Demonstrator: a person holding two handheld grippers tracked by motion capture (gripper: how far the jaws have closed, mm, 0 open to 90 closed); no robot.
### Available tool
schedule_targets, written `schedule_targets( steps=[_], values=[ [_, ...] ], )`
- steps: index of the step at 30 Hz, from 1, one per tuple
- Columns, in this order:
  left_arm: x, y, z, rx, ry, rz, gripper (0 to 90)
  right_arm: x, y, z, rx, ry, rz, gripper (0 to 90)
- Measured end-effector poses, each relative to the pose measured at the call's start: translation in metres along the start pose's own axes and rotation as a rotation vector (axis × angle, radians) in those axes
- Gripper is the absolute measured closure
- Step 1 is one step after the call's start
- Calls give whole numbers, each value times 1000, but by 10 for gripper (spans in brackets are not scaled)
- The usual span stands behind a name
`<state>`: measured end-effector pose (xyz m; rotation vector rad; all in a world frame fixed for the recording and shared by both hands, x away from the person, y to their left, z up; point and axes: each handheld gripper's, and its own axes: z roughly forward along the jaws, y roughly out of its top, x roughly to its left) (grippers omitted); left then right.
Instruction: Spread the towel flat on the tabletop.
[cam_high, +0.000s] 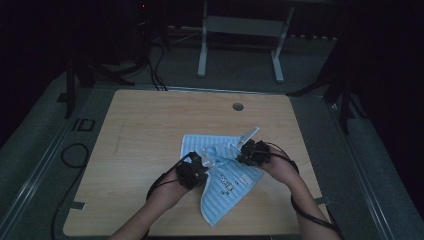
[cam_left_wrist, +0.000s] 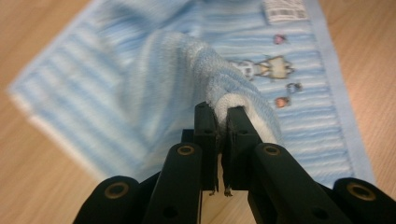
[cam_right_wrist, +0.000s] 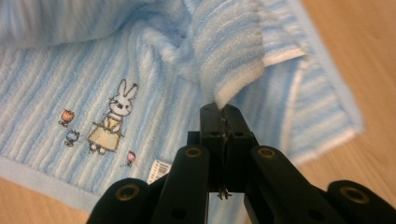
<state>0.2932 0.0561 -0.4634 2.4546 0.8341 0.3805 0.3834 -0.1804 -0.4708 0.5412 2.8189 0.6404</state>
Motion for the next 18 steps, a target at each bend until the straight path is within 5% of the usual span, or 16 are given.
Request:
schedule_targets(
  steps=[7,11,18],
  values=[
    [32,-23,-25,-26,42,-91,853,0,-17,-39,-62,-65,27,890],
    [40,-35,-33,-25,43,-110,853,7,-33,-60,-75,-82,36,889],
    [39,-51,-27,7,-19,-105,851,42,-67,-71,-115,-30,65,889]
  ],
)
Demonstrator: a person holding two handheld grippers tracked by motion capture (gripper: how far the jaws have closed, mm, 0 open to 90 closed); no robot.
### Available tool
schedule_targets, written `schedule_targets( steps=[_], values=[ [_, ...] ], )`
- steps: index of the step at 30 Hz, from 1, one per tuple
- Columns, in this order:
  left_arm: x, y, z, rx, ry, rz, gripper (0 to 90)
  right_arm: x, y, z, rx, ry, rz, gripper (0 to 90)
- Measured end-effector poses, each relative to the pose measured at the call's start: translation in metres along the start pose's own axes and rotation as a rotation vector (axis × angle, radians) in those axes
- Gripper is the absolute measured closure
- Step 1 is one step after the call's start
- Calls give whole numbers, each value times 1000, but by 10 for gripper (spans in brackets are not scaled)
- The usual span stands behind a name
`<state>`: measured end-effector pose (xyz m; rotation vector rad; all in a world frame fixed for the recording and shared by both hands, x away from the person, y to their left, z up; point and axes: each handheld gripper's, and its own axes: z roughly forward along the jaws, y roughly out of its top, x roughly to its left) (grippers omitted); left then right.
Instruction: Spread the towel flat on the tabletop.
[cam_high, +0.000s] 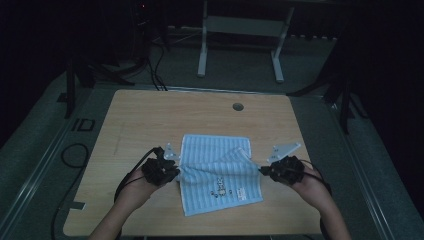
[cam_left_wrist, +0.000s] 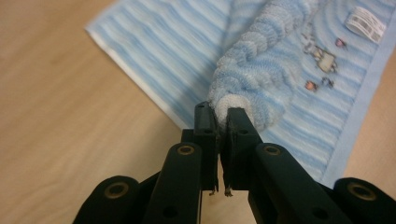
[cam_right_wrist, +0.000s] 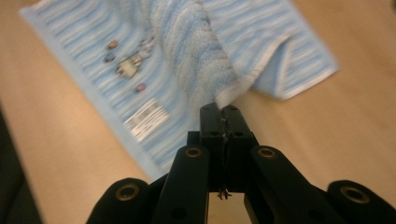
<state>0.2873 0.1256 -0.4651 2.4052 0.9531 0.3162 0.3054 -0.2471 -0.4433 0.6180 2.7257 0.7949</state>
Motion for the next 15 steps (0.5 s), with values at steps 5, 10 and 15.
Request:
schedule_targets(
  steps=[5,10,15],
  values=[
    [3,-12,19,56,-52,-13,850,12,-24,18,18,44,47,889],
    [7,-15,41,94,-53,-18,850,11,-32,47,75,62,72,889],
    [16,-13,61,134,-64,-30,849,5,-33,70,119,84,91,889]
  ],
)
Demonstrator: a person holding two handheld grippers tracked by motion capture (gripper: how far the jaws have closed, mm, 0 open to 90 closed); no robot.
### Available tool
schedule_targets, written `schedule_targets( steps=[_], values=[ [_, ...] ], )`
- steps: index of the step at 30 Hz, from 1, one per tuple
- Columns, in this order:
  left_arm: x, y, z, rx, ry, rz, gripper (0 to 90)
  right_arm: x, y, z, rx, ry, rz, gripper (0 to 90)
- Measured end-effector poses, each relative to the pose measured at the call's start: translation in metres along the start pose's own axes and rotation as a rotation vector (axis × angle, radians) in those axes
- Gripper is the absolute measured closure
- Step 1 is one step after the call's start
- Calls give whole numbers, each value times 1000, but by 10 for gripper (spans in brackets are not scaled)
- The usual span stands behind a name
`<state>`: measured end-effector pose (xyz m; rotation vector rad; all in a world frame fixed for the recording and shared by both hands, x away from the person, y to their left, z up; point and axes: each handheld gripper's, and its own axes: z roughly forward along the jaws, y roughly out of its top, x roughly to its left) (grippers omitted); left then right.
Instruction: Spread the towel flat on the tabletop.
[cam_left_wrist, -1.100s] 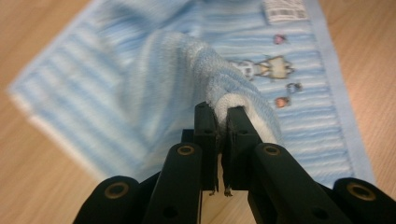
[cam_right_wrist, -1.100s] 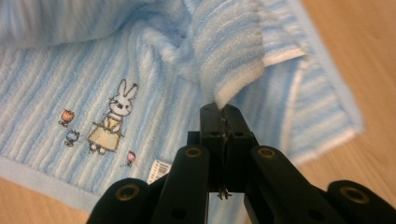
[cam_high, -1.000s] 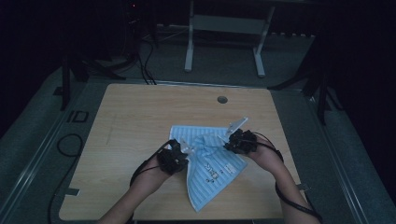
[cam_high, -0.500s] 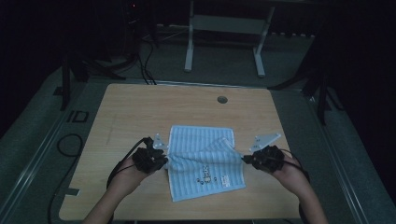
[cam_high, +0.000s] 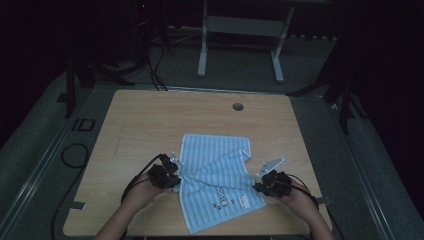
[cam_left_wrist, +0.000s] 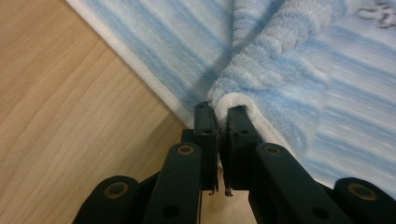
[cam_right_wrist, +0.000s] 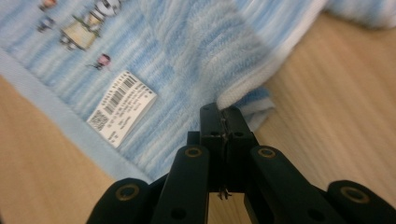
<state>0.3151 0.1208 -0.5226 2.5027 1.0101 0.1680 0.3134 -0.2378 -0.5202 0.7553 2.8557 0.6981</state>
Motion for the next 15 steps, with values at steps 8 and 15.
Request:
schedule_targets(
  steps=[8,15],
  values=[
    [13,14,12,-5,27,8,849,-13,7,12,5,-39,10,889],
    [34,38,23,-13,85,37,842,-36,16,16,4,-45,51,888]
  ],
)
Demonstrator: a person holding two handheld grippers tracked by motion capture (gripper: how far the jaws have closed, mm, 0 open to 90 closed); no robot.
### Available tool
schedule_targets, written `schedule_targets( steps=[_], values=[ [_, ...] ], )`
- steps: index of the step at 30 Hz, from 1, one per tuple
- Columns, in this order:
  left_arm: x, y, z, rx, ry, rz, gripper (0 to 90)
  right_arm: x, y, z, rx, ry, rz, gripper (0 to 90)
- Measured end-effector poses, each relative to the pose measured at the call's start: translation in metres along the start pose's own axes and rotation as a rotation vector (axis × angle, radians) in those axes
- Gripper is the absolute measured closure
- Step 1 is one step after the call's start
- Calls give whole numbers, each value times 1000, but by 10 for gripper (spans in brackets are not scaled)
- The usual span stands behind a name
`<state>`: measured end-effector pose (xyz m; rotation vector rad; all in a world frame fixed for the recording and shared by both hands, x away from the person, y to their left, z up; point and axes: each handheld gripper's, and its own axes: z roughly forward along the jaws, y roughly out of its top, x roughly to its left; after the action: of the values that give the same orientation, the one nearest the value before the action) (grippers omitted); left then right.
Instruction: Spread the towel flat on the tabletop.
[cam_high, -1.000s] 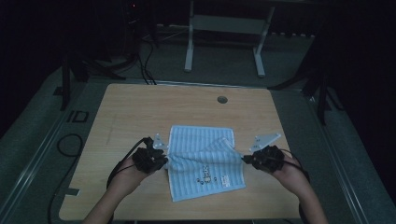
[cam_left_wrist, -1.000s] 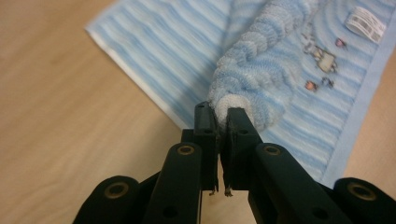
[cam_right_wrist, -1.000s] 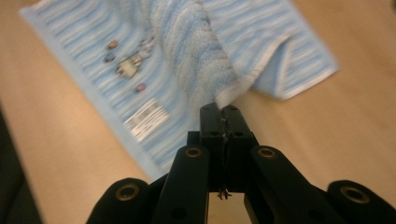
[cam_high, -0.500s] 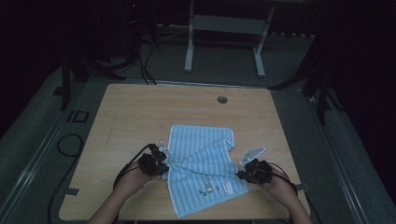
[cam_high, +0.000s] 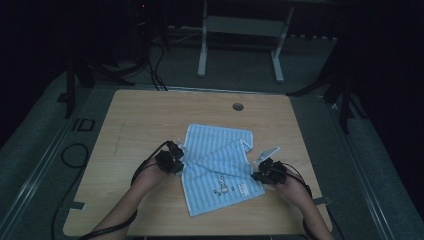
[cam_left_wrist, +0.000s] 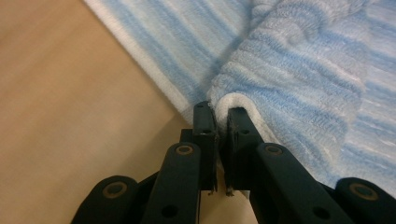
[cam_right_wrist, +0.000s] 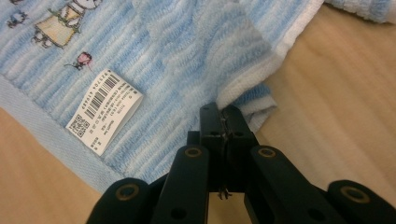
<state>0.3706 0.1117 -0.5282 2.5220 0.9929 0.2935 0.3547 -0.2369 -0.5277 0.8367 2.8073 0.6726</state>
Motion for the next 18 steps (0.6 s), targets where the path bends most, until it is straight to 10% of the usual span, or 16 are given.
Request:
schedule_targets(
  steps=[6,18],
  values=[
    [12,25,13,5,80,32,836,-20,13,6,8,-23,27,888],
    [29,35,7,1,91,-3,745,-38,28,4,2,-35,71,801]
  ],
)
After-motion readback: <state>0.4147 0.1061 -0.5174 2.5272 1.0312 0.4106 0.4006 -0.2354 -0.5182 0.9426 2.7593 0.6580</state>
